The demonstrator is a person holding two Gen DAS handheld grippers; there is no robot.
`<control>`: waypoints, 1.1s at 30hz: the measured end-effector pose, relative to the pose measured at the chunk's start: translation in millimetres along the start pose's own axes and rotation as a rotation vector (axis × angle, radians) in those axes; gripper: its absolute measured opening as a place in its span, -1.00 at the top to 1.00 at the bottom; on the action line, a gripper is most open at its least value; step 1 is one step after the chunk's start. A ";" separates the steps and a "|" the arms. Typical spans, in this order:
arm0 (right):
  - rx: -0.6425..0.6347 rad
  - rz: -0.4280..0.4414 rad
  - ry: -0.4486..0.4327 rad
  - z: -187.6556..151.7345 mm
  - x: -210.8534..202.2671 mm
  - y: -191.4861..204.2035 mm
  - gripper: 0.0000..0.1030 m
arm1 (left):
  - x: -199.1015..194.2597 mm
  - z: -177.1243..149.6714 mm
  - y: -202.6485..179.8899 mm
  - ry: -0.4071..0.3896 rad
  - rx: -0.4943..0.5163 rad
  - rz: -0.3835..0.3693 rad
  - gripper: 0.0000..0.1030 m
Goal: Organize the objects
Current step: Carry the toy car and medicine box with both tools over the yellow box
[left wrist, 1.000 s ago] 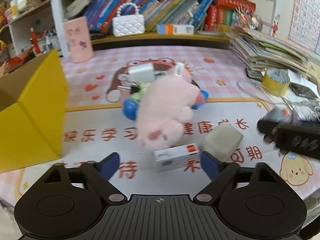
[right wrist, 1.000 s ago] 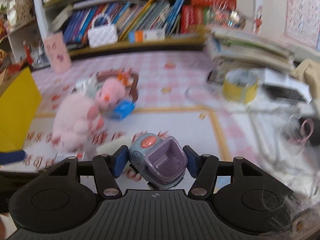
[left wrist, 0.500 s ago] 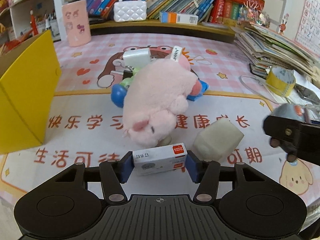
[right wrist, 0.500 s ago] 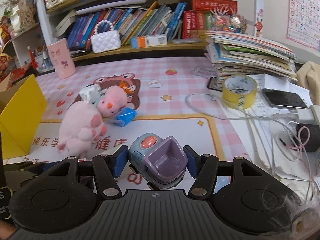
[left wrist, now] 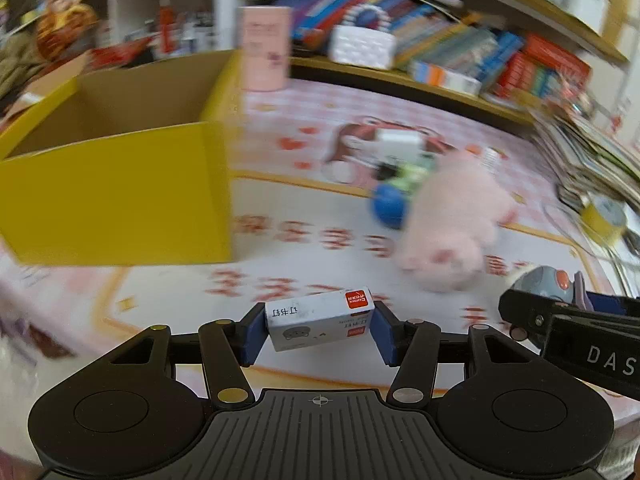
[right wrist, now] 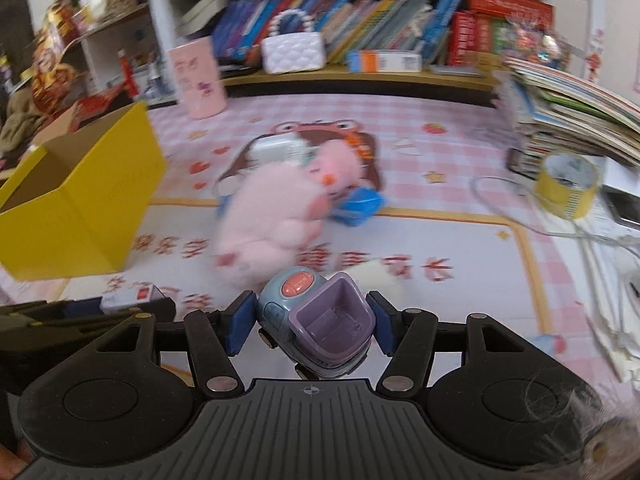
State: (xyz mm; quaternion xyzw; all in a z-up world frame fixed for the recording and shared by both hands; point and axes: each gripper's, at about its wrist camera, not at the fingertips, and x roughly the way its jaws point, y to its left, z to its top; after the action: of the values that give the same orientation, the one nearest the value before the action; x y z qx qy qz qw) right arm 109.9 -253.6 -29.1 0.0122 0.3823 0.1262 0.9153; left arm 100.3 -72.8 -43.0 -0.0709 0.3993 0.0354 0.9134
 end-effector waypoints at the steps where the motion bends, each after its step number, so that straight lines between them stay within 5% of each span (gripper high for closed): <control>1: -0.007 0.008 0.001 0.6 0.5 7.8 -0.10 | -4.4 -1.1 11.0 -0.007 -0.019 0.012 -0.04; 16: -0.173 0.153 0.020 -8.3 7.4 152.4 -0.10 | -63.5 -10.0 135.9 -0.111 -0.123 0.144 -0.04; 33: -0.093 0.126 -0.022 -33.8 -11.1 212.8 -0.10 | -97.8 -24.1 191.3 -0.181 -0.026 0.114 -0.04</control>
State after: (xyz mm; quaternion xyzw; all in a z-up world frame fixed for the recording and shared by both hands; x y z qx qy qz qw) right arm 31.4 -52.7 -19.9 -0.0051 0.3645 0.2009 0.9093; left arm -6.7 111.5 -6.7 -0.0563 0.3183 0.0987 0.9411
